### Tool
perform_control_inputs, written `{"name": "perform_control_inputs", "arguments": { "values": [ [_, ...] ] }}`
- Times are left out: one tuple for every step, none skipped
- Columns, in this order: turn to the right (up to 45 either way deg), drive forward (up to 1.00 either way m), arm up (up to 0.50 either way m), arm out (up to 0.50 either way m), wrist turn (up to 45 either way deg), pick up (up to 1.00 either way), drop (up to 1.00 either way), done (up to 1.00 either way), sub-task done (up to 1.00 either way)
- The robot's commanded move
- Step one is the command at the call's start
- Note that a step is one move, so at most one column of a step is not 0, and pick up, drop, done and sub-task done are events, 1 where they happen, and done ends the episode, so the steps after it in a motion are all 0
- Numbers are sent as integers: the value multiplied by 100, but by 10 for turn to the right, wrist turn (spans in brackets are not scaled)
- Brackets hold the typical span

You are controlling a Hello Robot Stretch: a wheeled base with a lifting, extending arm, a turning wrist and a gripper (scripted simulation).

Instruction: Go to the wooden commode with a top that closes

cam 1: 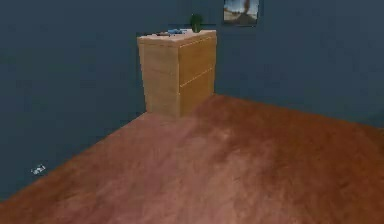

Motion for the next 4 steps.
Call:
{"name": "perform_control_inputs", "arguments": {
  "values": [
    [-450, 0, 0, 0, 0, 0, 0, 0, 0],
    [-150, 0, 0, 0, 0, 0, 0, 0, 0],
    [0, 60, 0, 0, 0, 0, 0, 0, 0],
    [-450, 0, 0, 0, 0, 0, 0, 0, 0]
  ]
}}
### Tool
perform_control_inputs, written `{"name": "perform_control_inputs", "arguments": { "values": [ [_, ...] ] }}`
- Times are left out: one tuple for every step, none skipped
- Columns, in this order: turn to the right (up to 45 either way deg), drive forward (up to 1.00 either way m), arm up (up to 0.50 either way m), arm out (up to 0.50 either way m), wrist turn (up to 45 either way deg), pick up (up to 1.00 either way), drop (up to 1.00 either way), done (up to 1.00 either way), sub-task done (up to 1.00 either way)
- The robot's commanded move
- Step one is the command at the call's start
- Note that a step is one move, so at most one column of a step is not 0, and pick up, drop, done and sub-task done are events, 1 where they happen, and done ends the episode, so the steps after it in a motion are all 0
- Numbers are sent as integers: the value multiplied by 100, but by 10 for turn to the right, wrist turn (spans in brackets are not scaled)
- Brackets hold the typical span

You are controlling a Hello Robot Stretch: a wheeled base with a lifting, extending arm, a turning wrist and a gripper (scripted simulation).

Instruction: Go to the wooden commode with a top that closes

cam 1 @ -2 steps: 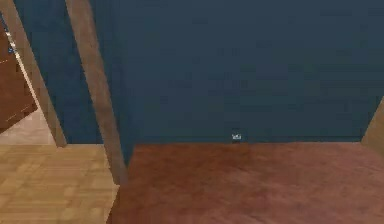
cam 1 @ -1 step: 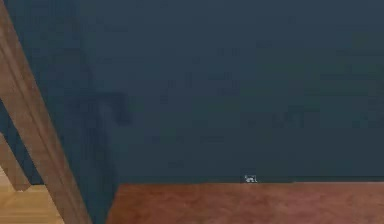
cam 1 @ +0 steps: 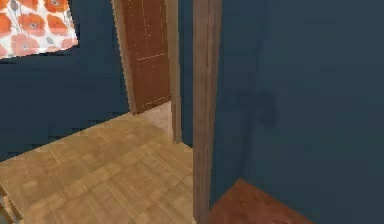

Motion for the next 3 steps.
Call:
{"name": "perform_control_inputs", "arguments": {
  "values": [
    [-120, 0, 0, 0, 0, 0, 0, 0, 0],
    [0, 50, 0, 0, 0, 0, 0, 0, 0],
    [-300, 0, 0, 0, 0, 0, 0, 0, 0]
  ]
}}
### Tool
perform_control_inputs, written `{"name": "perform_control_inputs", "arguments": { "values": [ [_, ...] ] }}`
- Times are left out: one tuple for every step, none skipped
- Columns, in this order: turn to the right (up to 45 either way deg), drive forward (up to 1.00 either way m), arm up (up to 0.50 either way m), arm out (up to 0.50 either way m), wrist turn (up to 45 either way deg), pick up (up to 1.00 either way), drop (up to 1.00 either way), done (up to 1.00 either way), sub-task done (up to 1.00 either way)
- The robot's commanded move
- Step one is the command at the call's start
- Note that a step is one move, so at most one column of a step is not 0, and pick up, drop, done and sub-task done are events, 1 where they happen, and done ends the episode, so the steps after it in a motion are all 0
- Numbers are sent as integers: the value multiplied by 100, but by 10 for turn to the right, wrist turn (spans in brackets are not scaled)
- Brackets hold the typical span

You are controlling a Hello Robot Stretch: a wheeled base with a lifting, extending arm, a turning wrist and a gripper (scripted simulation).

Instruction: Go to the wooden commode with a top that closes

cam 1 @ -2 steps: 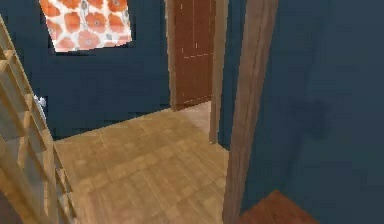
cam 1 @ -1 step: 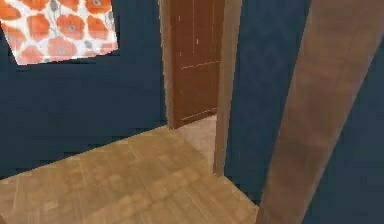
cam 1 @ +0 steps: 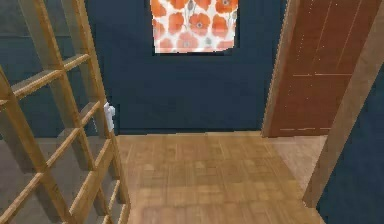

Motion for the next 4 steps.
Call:
{"name": "perform_control_inputs", "arguments": {
  "values": [
    [0, 45, 0, 0, 0, 0, 0, 0, 0],
    [330, 0, 0, 0, 0, 0, 0, 0, 0],
    [0, 95, 0, 0, 0, 0, 0, 0, 0],
    [240, 0, 0, 0, 0, 0, 0, 0, 0]
  ]
}}
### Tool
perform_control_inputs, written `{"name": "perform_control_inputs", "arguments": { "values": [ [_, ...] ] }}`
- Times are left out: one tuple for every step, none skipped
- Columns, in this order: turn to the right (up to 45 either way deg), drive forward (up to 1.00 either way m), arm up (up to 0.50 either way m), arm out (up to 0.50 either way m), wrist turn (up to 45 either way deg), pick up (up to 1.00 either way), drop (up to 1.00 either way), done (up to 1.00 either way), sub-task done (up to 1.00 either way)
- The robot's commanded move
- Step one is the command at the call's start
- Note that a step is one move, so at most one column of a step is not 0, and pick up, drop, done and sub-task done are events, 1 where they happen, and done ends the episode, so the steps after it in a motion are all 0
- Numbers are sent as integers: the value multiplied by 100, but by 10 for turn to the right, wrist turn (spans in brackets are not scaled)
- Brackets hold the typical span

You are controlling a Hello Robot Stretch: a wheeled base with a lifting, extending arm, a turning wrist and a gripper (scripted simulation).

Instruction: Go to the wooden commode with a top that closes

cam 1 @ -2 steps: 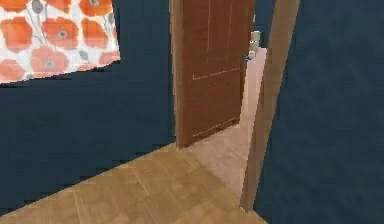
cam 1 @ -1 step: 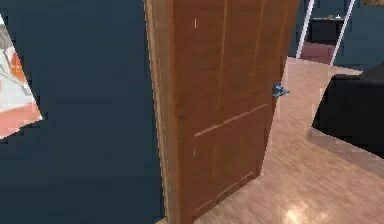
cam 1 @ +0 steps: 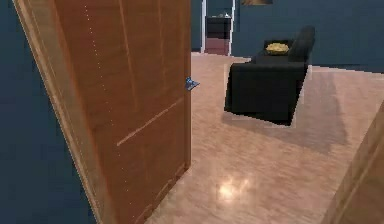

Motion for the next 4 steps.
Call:
{"name": "perform_control_inputs", "arguments": {
  "values": [
    [0, 70, 0, 0, 0, 0, 0, 0, 0],
    [270, 0, 0, 0, 0, 0, 0, 0, 0],
    [30, 0, 0, 0, 0, 0, 0, 0, 0],
    [60, 0, 0, 0, 0, 0, 0, 0, 0]
  ]
}}
